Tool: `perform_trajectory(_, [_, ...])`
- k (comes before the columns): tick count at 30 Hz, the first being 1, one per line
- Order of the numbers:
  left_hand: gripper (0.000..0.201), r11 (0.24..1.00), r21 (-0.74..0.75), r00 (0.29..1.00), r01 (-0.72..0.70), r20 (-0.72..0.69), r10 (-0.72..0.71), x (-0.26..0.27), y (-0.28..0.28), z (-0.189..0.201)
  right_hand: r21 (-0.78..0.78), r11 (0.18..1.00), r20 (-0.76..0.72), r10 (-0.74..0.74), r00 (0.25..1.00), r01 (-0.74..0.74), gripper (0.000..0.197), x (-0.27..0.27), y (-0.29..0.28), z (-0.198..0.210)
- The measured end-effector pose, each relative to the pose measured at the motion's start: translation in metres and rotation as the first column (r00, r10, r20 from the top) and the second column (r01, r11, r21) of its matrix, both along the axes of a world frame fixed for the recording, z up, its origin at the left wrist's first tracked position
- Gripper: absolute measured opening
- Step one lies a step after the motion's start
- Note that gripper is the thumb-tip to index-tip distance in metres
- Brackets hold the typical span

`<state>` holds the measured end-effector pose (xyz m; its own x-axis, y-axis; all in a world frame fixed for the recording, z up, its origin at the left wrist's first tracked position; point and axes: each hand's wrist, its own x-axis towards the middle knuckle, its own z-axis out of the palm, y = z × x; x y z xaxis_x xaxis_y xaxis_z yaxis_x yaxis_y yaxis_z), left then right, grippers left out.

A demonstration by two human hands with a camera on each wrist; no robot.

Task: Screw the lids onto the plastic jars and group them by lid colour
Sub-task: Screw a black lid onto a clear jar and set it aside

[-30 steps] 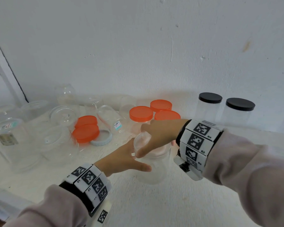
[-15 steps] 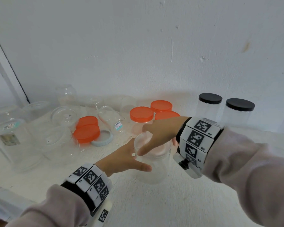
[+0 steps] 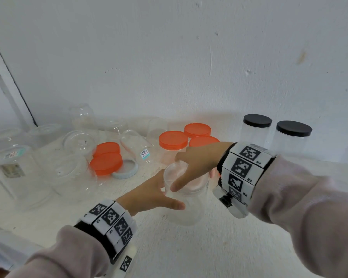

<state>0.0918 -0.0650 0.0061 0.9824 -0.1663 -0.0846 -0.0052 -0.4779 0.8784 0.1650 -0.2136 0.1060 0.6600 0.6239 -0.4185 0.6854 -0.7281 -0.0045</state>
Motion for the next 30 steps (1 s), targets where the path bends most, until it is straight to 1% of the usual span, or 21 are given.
perform_trajectory(2, [0.093,1.0,-0.003,1.0,-0.006,-0.005,0.006,0.0,0.001,0.0,-0.01,1.0,0.014,-0.02,1.0,0.02,0.094,0.0,0.0,0.001])
perform_trajectory(4, [0.095,1.0,-0.002,1.0,-0.004,-0.007,0.004,0.0,0.001,0.0,-0.014,1.0,0.003,-0.02,1.0,0.02,0.101,0.001,-0.001,0.002])
perform_trajectory(7, [0.097,1.0,0.012,1.0,-0.006,-0.009,0.006,0.001,0.0,0.0,0.001,1.0,-0.064,0.021,0.998,-0.021,0.109,0.001,0.0,0.002])
perform_trajectory(10, [0.1,1.0,0.023,1.0,-0.013,-0.014,0.014,0.001,0.001,0.0,0.019,0.997,-0.109,0.071,0.992,-0.069,0.101,0.001,0.003,0.002])
perform_trajectory(13, [0.098,1.0,0.026,1.0,-0.014,-0.021,0.015,0.001,0.0,0.0,0.042,0.996,-0.069,0.083,0.994,-0.081,0.095,0.002,0.003,-0.004])
perform_trajectory(18, [0.099,1.0,0.022,0.999,-0.011,-0.044,0.012,0.0,-0.001,0.001,0.02,0.998,0.008,0.059,0.998,-0.059,0.099,0.002,0.002,-0.008])
perform_trajectory(21, [0.099,0.999,0.035,0.999,-0.01,-0.044,0.012,0.001,-0.001,0.001,0.008,0.998,-0.038,0.063,0.997,-0.063,0.104,0.004,0.001,-0.007])
perform_trajectory(23, [0.099,0.999,0.045,0.999,-0.017,-0.042,0.018,0.001,-0.002,0.0,0.035,0.997,-0.078,0.073,0.994,-0.07,0.105,0.006,-0.001,-0.009])
perform_trajectory(25, [0.099,0.998,0.047,0.999,-0.029,-0.041,0.031,0.002,-0.002,-0.001,0.093,0.993,-0.091,0.082,0.992,-0.074,0.102,0.007,-0.003,-0.012])
perform_trajectory(30, [0.098,0.999,0.036,0.999,-0.029,-0.028,0.03,0.002,-0.002,-0.002,0.18,0.981,-0.043,0.087,0.995,-0.078,0.101,0.008,-0.011,-0.024])
